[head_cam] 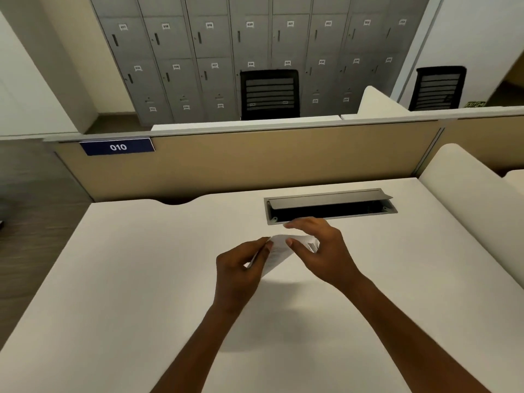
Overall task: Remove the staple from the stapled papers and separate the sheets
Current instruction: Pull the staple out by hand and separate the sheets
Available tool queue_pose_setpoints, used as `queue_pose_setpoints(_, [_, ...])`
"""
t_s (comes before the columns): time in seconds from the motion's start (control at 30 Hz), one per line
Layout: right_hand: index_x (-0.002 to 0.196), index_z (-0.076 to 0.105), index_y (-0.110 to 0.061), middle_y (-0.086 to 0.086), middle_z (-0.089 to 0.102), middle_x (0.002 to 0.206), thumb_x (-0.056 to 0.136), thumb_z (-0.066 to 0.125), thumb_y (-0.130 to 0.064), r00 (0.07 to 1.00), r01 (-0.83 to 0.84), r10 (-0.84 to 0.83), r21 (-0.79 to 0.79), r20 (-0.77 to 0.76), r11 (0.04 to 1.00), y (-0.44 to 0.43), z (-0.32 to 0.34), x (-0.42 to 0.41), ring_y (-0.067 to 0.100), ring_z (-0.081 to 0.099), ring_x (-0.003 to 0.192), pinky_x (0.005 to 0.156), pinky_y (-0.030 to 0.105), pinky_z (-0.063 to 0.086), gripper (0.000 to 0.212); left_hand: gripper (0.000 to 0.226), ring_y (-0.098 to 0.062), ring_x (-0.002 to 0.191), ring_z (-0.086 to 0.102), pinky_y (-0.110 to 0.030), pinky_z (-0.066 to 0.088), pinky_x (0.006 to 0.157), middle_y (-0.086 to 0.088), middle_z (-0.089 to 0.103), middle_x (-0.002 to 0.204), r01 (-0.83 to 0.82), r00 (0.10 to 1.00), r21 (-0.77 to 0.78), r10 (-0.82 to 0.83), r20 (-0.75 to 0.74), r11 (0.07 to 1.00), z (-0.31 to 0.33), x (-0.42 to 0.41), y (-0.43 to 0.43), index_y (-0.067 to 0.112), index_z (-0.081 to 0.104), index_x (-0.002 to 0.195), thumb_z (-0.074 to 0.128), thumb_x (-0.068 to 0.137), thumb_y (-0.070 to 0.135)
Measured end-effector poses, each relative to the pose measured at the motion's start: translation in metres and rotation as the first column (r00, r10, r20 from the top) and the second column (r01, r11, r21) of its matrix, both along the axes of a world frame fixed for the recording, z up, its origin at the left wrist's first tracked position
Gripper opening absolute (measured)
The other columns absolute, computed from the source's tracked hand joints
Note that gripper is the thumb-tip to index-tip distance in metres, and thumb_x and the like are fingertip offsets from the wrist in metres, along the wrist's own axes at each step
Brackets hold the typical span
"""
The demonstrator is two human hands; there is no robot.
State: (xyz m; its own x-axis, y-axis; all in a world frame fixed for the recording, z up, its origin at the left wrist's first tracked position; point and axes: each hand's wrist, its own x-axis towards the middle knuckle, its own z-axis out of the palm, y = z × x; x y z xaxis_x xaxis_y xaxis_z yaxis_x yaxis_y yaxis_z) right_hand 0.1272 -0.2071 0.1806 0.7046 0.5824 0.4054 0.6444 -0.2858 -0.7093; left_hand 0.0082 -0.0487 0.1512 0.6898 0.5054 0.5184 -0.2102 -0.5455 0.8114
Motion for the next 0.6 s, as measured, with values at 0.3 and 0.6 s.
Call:
queue_pose_setpoints(0.3, [0.098,0.078,-0.018,-0.014,0.076,0.094,0.086,0.079,-0.017,0.991,-0.131,0.131,0.131,0.009,0.983,0.017,0.079,-0.013,0.008,0.071,0.089,0.082,0.031,0.056,0.012,0.017,-0.020,0.088,0.078,-0.037,0.065,0.075,0.001,0.081,0.096,0.089,0.996,-0.437,-0.075,0.048,0.895,0.081,-0.020,0.003,0.021,0.079,0.107,0.067,0.097,0.015])
queue_pose_setpoints(0.6, [0.099,0.078,-0.019,-0.014,0.075,0.092,0.085,0.074,-0.032,0.989,-0.140,0.138,0.036,0.046,0.990,0.022,0.099,-0.024,0.005,0.069,0.083,0.070,0.021,0.052,0.019,0.019,-0.028,0.084,0.078,-0.037,0.064,0.072,-0.008,0.080,0.091,0.157,0.988,-0.557,-0.128,0.091,0.816,0.095,-0.030,0.007,0.020,0.081,0.098,0.063,0.098,0.013])
